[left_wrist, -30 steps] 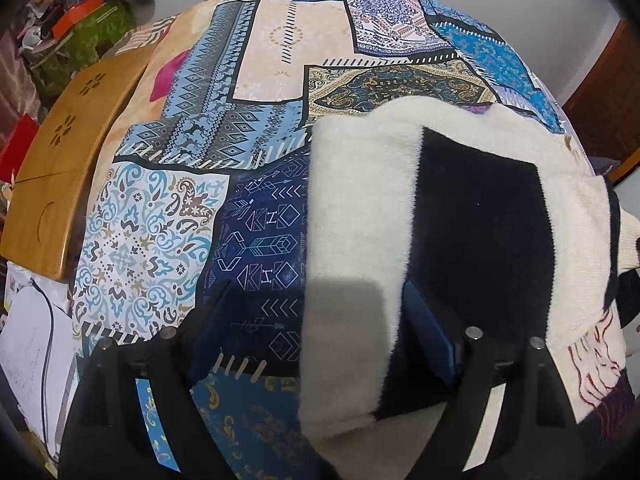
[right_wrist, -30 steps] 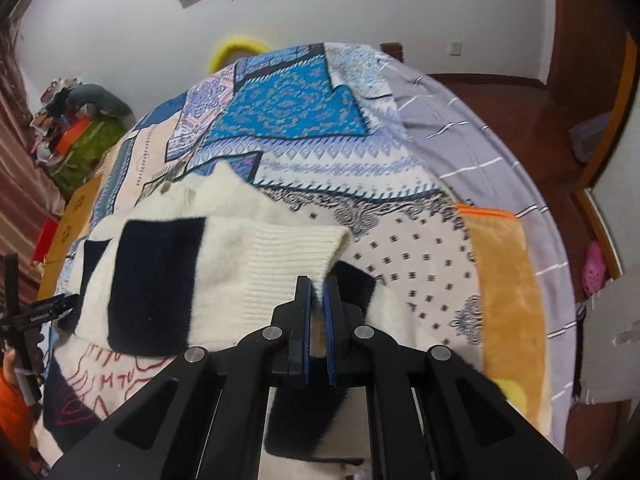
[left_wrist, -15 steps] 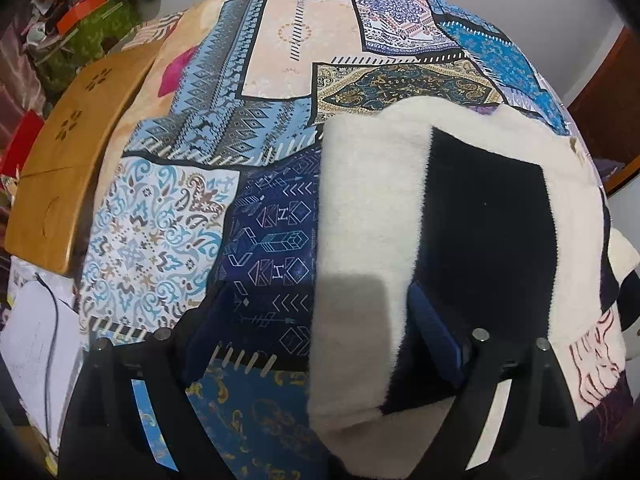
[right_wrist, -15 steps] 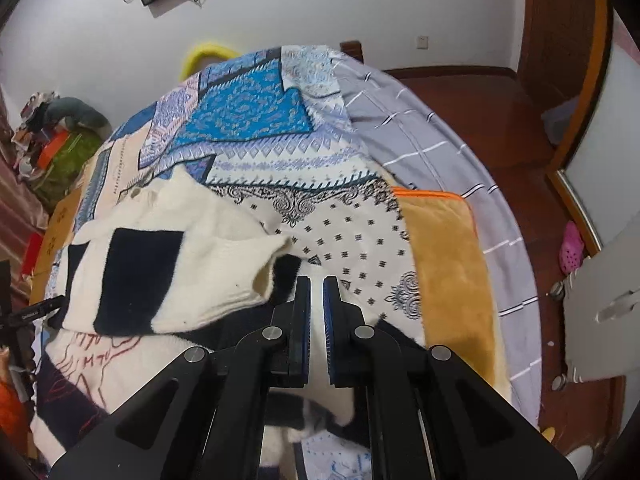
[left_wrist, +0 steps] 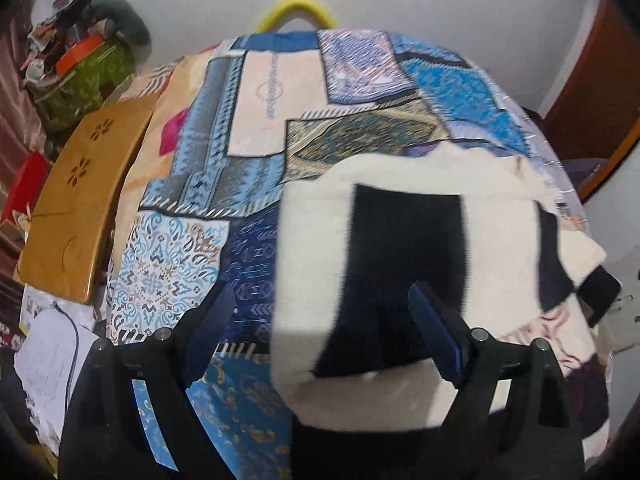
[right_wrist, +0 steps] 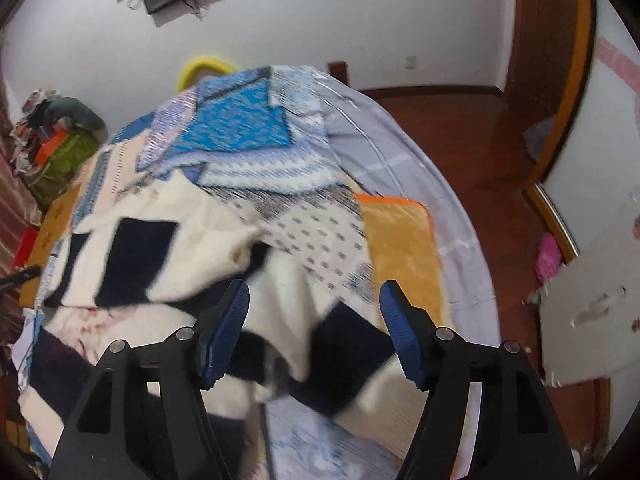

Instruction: Fold small clothes

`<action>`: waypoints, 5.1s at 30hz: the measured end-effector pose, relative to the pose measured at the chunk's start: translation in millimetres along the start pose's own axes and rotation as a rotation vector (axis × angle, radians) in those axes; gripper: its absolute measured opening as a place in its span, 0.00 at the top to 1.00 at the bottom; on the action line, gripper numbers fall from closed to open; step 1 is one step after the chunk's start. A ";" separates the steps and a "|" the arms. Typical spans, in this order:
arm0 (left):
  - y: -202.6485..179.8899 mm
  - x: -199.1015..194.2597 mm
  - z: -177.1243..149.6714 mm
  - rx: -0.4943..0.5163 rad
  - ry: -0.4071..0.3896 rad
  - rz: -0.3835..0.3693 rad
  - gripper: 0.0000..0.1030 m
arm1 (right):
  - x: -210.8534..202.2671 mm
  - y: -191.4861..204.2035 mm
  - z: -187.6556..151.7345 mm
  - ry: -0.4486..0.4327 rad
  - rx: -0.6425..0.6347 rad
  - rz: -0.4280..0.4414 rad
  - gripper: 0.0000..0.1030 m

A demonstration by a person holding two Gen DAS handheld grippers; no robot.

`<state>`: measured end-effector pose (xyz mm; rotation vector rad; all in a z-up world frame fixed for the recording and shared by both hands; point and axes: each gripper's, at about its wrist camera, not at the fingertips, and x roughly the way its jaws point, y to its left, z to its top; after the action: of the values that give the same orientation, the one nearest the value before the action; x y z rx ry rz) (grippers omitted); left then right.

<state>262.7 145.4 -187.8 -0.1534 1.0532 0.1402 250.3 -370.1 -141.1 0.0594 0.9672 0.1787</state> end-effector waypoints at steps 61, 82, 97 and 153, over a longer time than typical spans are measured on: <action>-46.9 12.8 -22.8 0.043 0.070 -0.056 0.13 | -30.1 -25.8 9.9 -0.089 0.096 0.040 0.90; -20.9 1.7 -19.8 -0.018 0.023 -0.100 0.13 | -94.8 148.9 113.3 -0.213 -0.185 0.285 0.90; 4.3 -15.4 -29.1 -0.021 -0.028 -0.105 0.13 | -84.7 231.6 145.9 -0.214 -0.249 0.315 0.90; -131.7 2.0 31.3 0.117 0.024 -0.147 0.13 | -19.2 87.7 60.3 0.018 -0.187 0.173 0.64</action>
<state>315.1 22.4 -166.6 -0.1266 1.0672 -0.0559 278.3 -285.5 -79.9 -0.0307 0.9598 0.4286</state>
